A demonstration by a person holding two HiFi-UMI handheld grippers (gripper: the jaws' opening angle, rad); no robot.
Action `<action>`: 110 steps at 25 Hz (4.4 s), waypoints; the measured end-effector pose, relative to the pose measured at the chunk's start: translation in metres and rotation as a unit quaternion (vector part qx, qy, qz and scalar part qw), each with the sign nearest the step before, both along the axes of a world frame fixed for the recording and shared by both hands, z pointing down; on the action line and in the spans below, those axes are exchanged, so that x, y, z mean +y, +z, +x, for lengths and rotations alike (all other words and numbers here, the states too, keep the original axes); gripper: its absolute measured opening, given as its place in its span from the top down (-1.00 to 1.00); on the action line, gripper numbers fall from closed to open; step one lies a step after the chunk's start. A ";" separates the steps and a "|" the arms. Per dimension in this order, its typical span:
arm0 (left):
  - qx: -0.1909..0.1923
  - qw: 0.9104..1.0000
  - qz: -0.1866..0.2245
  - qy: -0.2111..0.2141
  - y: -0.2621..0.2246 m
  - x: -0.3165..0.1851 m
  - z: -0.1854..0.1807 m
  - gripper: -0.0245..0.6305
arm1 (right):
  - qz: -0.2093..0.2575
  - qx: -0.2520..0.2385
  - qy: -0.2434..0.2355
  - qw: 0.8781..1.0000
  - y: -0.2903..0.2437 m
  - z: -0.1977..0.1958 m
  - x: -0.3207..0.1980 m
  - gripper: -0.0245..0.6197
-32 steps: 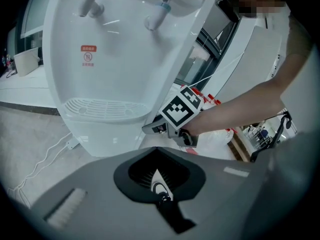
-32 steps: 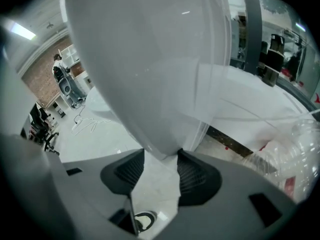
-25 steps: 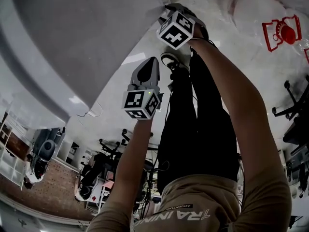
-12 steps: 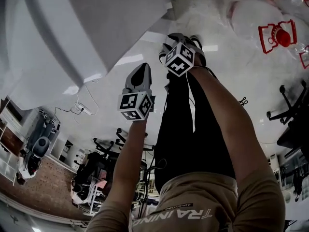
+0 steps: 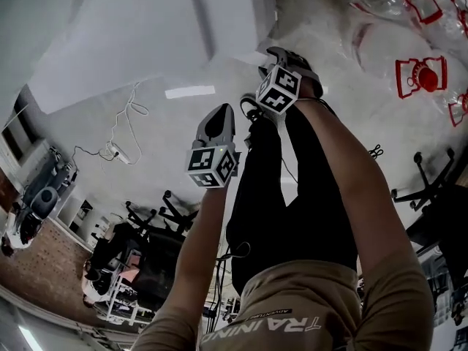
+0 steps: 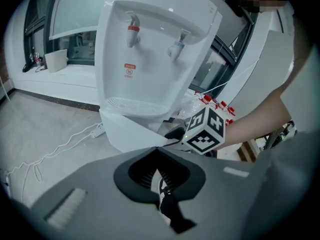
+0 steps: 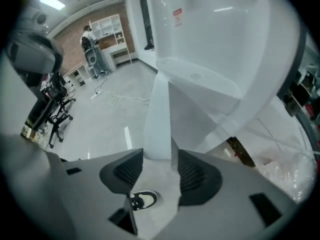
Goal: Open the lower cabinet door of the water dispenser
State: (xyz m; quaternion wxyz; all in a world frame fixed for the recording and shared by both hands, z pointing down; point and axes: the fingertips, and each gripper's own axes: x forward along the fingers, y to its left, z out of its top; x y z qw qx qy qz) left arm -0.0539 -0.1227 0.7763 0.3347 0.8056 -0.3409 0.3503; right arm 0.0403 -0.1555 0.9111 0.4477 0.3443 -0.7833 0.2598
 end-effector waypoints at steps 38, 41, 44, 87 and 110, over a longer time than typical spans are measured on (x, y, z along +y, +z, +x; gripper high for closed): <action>0.007 0.992 -0.008 -0.129 0.040 0.017 -0.313 0.95 | -0.069 -0.023 0.021 0.997 0.002 -0.322 -0.022 0.64; 0.009 0.990 -0.002 -0.143 0.041 0.012 -0.324 0.95 | -0.054 -0.019 -0.010 0.998 0.003 -0.342 -0.037 0.66; 0.015 0.989 0.002 -0.148 0.041 0.007 -0.329 0.95 | -0.051 -0.022 -0.017 0.998 0.003 -0.357 -0.054 0.67; 0.070 0.992 0.103 -0.008 -0.214 0.016 -0.219 0.95 | 0.050 -0.140 0.037 0.988 -0.342 -0.201 0.043 0.90; 0.120 0.934 0.333 -0.036 -0.513 -0.078 -0.199 0.95 | 0.279 -0.253 0.083 0.923 -0.669 -0.156 -0.015 0.90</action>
